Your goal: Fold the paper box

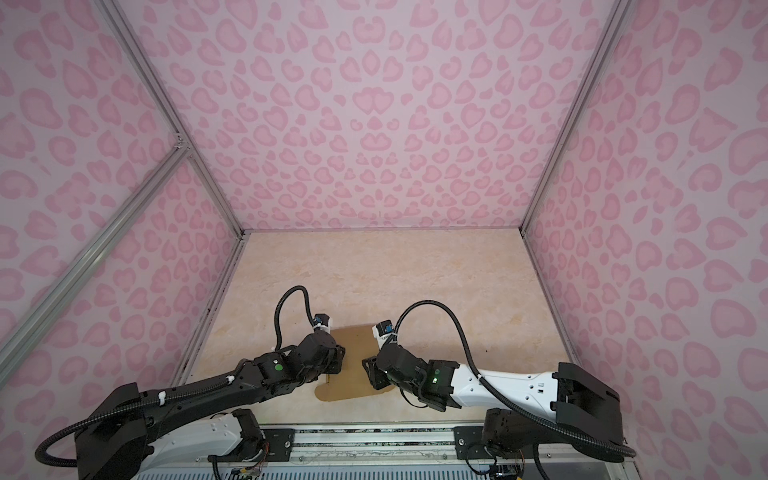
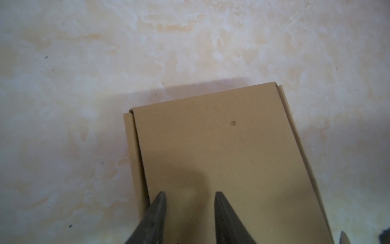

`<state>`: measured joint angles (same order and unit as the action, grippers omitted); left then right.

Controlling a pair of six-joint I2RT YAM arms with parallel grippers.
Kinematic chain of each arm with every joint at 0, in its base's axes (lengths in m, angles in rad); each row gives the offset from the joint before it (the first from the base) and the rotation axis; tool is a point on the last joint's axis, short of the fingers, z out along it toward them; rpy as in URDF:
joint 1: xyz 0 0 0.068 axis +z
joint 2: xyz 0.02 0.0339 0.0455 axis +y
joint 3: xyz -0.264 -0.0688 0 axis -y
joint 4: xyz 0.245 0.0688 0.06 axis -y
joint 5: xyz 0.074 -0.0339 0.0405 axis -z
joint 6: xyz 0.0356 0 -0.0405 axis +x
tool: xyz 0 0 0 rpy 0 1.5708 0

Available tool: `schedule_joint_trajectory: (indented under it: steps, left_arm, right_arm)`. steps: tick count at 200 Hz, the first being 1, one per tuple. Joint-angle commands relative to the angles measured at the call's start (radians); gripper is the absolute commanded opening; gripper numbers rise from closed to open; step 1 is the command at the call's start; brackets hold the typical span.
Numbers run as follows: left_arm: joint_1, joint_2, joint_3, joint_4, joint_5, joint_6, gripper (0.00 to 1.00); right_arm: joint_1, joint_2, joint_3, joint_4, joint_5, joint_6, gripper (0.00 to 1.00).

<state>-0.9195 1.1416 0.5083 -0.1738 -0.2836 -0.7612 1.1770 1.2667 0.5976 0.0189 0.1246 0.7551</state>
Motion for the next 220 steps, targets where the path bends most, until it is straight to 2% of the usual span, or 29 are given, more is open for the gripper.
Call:
schedule_joint_trajectory:
  steps: [1, 35, 74, 99, 109, 126, 148, 173, 220]
  left_arm:
    - [-0.001, -0.020, 0.008, -0.027, -0.021, -0.008, 0.41]
    - [0.004, -0.133, 0.059, -0.049, -0.073, 0.038, 0.44]
    - [0.064, -0.285, 0.067, -0.077, -0.100, 0.115, 0.50]
    - [0.178, -0.357, 0.013, -0.110, -0.007, 0.094, 0.50]
    - [0.210, -0.375, -0.020, -0.106, 0.031, 0.075, 0.50]
    - [0.257, -0.380, -0.077, -0.090, 0.091, 0.048, 0.50]
    - [0.321, -0.350, -0.121, -0.070, 0.187, 0.032, 0.49]
    - [0.365, -0.307, -0.147, -0.069, 0.257, 0.023, 0.47]
    - [0.395, -0.239, -0.202, -0.028, 0.304, -0.023, 0.39]
  right_arm:
    - [-0.002, 0.045, -0.010, 0.057, -0.032, 0.033, 0.48]
    - [-0.028, 0.121, 0.034, -0.022, -0.054, 0.018, 0.46]
    - [-0.065, 0.014, 0.068, -0.099, 0.012, -0.030, 0.46]
    - [-0.112, -0.057, 0.055, -0.152, 0.049, -0.059, 0.45]
    - [-0.150, -0.067, 0.028, -0.139, 0.015, -0.064, 0.45]
    - [-0.232, -0.057, 0.007, -0.137, -0.084, -0.050, 0.41]
    - [-0.294, -0.046, 0.006, -0.145, -0.114, -0.057, 0.37]
    - [-0.313, -0.003, 0.011, -0.134, -0.091, -0.082, 0.35]
    - [-0.312, 0.175, 0.062, -0.100, -0.163, -0.087, 0.30]
